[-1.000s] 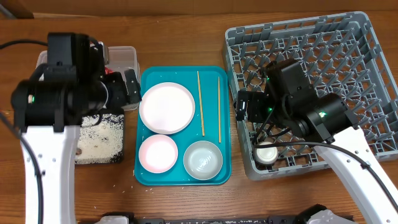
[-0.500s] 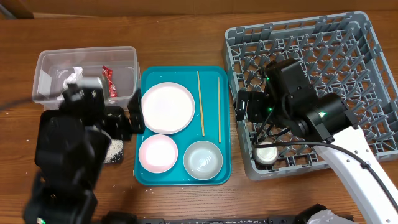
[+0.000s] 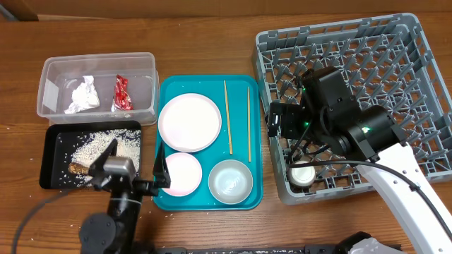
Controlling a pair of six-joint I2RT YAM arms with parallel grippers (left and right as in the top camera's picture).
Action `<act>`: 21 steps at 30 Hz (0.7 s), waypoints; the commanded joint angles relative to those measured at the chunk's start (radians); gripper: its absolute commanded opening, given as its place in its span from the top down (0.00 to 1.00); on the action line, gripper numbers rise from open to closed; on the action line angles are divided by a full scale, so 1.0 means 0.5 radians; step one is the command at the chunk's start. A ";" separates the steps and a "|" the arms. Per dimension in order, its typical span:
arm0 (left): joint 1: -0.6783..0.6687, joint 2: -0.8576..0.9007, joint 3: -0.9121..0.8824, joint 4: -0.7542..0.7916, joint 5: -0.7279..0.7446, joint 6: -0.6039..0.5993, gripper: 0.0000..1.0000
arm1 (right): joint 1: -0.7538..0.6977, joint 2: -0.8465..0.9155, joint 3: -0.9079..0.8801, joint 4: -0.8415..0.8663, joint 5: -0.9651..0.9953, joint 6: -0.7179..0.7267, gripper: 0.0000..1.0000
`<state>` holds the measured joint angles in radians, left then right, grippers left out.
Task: Sort waste into correct bins and load items into the dishwasher
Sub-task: 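Grasp the pink bowl with the right gripper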
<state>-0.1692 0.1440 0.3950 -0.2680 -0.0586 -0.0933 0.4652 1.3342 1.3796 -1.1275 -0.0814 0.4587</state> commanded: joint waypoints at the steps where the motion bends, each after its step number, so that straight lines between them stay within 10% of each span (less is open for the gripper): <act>1: 0.014 -0.215 -0.210 0.051 0.014 0.037 0.00 | 0.006 -0.001 0.031 0.007 -0.005 -0.013 0.00; 21: 0.012 -0.250 -0.780 0.387 0.053 0.053 0.00 | 0.006 -0.001 0.031 0.007 -0.005 -0.013 0.00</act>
<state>-0.1684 0.0208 0.0090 -0.0765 -0.0410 -0.0929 0.4656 1.3342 1.3796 -1.1271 -0.0818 0.4583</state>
